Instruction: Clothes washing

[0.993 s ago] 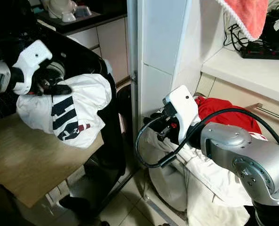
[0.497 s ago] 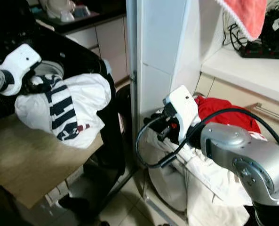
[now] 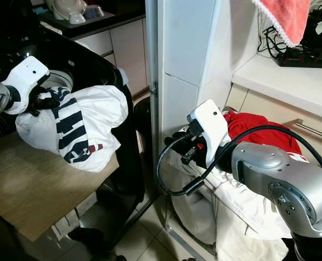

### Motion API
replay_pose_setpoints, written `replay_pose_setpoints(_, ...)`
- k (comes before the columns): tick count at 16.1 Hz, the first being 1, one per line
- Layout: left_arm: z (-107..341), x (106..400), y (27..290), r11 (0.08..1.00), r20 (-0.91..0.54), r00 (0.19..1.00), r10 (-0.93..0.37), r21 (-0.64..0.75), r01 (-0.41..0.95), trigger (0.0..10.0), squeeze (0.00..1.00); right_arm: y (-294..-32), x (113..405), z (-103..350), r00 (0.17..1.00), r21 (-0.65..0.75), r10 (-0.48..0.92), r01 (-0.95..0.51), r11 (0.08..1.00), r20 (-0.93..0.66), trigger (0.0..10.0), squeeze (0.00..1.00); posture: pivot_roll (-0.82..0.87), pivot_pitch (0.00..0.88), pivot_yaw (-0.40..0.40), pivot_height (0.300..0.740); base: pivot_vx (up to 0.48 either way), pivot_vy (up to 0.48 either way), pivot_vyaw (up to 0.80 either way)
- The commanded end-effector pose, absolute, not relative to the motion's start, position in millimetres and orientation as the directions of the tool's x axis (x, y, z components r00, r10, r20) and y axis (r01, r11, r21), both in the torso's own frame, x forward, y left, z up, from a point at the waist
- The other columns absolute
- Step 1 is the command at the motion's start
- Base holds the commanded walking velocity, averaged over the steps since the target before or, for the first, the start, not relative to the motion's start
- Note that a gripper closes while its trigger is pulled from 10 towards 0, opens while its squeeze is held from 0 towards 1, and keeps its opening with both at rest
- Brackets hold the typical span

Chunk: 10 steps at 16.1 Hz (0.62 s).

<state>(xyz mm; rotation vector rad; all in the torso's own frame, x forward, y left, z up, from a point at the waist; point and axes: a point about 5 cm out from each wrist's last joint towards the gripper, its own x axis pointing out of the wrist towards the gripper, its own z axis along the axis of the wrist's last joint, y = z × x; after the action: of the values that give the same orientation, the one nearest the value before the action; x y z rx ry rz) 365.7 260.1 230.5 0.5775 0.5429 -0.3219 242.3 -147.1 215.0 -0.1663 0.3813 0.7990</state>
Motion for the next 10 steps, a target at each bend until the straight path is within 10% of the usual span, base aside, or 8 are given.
replay_pose_setpoints(1, 233, 366, 265, 0.811, -0.55, 0.826, -0.125, 0.423, 0.404, 0.0, 0.0, -148, 242, 220, 0.635, -0.015, 0.669, -0.729, 0.684, -0.387, 10.0, 0.0, -0.07, 0.0, 0.063, 0.74, 0.0, 0.0, 0.0)
replay_pose_setpoints(10, 235, 369, 277, 0.832, -0.494, 0.868, -0.053, 0.459, 0.313, 0.0, 0.0, -148, 242, 220, 0.634, -0.018, 0.669, -0.731, 0.682, -0.388, 10.0, 0.0, -0.07, 0.0, 0.061, 0.74, 0.0, 0.0, 0.0)
